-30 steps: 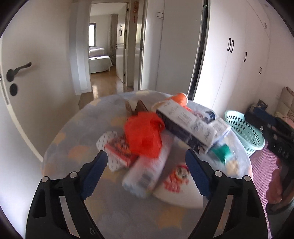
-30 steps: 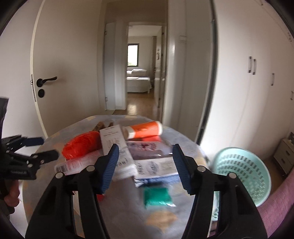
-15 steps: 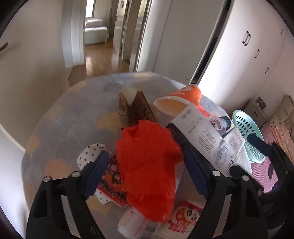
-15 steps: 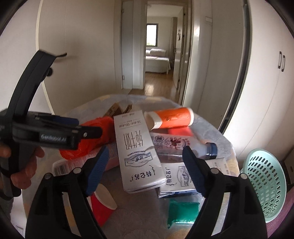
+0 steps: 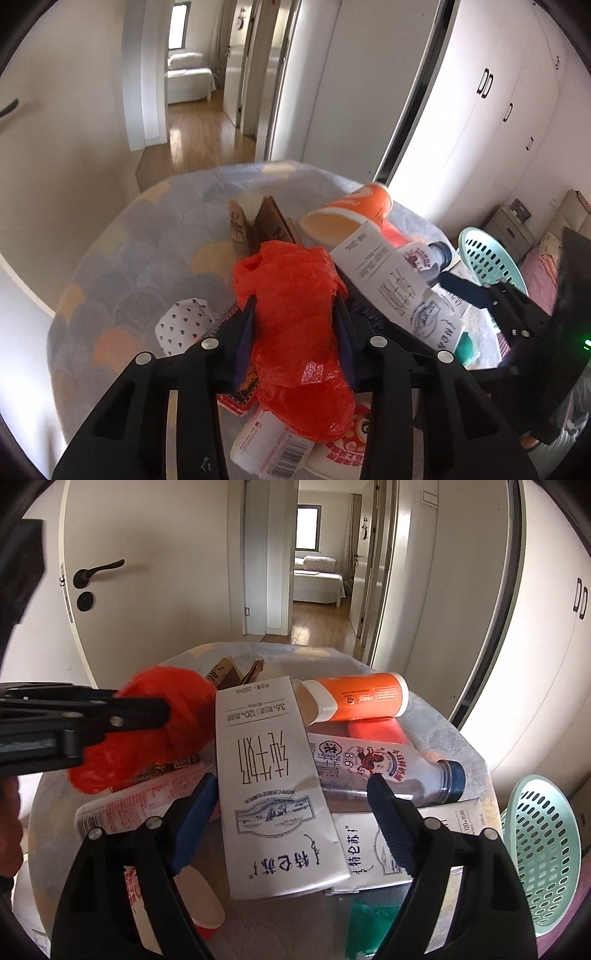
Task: Collect trash
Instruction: 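Grasp the red plastic bag with the left tool while the right tool grasps a white milk carton, then carry bag and carton over the teal basket and open both tools to drop them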
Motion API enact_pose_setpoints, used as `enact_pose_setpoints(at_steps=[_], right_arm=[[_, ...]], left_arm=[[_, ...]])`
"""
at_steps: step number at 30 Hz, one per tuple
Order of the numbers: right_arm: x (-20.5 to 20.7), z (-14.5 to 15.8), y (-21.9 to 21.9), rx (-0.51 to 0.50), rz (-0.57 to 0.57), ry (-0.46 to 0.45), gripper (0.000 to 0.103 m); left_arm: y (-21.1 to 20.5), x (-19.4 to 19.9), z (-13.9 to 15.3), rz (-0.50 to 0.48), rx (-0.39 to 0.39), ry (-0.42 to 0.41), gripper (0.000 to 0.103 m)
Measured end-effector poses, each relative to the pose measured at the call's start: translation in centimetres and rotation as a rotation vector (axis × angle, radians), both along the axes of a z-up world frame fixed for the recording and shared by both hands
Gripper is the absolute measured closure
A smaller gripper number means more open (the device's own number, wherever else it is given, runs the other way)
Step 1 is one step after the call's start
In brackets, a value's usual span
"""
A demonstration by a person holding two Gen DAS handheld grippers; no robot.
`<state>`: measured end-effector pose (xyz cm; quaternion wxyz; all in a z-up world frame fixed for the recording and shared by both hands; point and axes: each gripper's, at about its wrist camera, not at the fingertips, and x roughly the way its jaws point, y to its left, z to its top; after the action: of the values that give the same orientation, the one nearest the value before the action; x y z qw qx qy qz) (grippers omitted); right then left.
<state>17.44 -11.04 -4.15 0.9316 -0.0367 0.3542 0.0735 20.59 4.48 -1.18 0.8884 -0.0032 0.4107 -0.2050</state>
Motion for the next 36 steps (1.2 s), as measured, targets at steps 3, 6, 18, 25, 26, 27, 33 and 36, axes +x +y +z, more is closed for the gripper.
enact_pose_setpoints(at_steps=[3, 6, 18, 25, 26, 27, 33, 36], right_arm=[[-0.1, 0.1, 0.1, 0.013, 0.018, 0.012, 0.050], [-0.3, 0.4, 0.1, 0.009, 0.015, 0.011, 0.054], [-6.0, 7.9, -9.6, 0.146, -0.159, -0.188, 0.054], [-9.0, 8.6, -20.4, 0.115, -0.448, -0.219, 0.054], [-9.2, 8.3, -22.1, 0.130, -0.485, -0.206, 0.054], [-9.3, 8.0, -23.6, 0.143, -0.518, -0.192, 0.054], [-9.0, 3.0, -30.2, 0.222, -0.696, -0.035, 0.054], [-8.9, 0.2, -32.4, 0.262, -0.751, 0.049, 0.053]], left_arm=[[0.1, -0.8, 1.0, -0.001, -0.003, -0.032, 0.067], [-0.2, -1.5, 2.3, 0.007, 0.009, -0.072, 0.067], [-8.1, -4.5, 8.4, -0.142, -0.051, -0.204, 0.067], [-18.1, -4.5, 8.1, -0.292, -0.098, -0.170, 0.067], [-19.4, -4.4, 7.9, -0.307, -0.104, -0.161, 0.067], [-21.1, -4.3, 7.5, -0.326, -0.109, -0.149, 0.067], [-29.0, -3.4, 4.0, -0.417, -0.120, -0.059, 0.067], [-32.3, -2.8, 1.3, -0.440, -0.101, 0.001, 0.067]])
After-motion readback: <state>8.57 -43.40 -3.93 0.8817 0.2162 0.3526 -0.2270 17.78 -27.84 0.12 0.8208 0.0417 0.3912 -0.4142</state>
